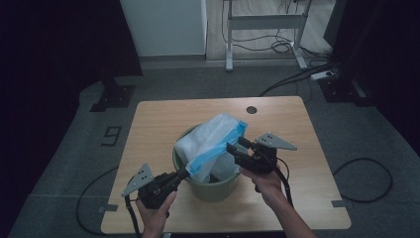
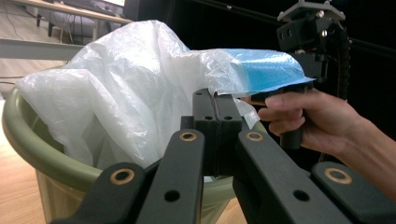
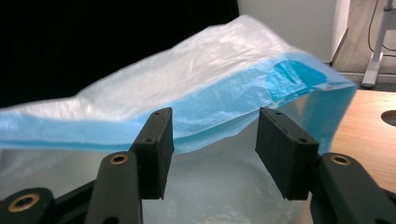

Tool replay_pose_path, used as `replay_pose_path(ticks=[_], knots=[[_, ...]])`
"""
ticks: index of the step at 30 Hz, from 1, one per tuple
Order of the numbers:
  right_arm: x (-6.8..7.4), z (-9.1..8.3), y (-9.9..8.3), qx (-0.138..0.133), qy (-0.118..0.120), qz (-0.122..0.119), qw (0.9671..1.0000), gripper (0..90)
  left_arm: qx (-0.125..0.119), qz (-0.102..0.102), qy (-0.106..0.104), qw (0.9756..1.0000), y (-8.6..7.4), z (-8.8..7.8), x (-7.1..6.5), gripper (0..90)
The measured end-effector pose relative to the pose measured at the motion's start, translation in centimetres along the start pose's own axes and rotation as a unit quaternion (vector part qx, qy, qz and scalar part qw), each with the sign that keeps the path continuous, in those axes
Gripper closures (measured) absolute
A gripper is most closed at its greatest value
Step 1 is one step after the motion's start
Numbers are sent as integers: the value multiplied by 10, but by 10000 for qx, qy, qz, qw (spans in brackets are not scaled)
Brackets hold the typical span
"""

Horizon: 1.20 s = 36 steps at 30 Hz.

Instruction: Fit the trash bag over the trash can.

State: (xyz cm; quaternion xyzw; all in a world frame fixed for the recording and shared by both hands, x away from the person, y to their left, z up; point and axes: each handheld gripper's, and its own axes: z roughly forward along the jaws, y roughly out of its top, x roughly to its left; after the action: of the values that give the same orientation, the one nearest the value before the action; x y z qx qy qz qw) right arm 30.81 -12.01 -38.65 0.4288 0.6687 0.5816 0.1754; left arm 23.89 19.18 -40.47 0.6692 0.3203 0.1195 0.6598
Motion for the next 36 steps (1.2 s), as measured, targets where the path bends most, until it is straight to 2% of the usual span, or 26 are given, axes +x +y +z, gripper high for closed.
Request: replay_pose_path(ticks=[2, 8, 20, 30, 36], knots=[[2, 1, -3, 48, -4, -121, 9999, 457, -29, -1, 18, 10000, 1, -2, 1, 900], [2, 1, -7, 88, -40, -202, 9997, 448, -167, -87, 3, 9998, 2, -6, 3, 900], [2, 3, -7, 142, -92, 31, 9999, 397, -279, -95, -19, 9996, 1, -9, 3, 900], [-1, 9, -3, 212, -5, 265, 9994, 423, -429, -79, -117, 9990, 4, -14, 2, 900], [0, 11, -3, 185, 77, 287, 9994, 449, -469, -119, -171, 9987, 4, -14, 2, 900]])
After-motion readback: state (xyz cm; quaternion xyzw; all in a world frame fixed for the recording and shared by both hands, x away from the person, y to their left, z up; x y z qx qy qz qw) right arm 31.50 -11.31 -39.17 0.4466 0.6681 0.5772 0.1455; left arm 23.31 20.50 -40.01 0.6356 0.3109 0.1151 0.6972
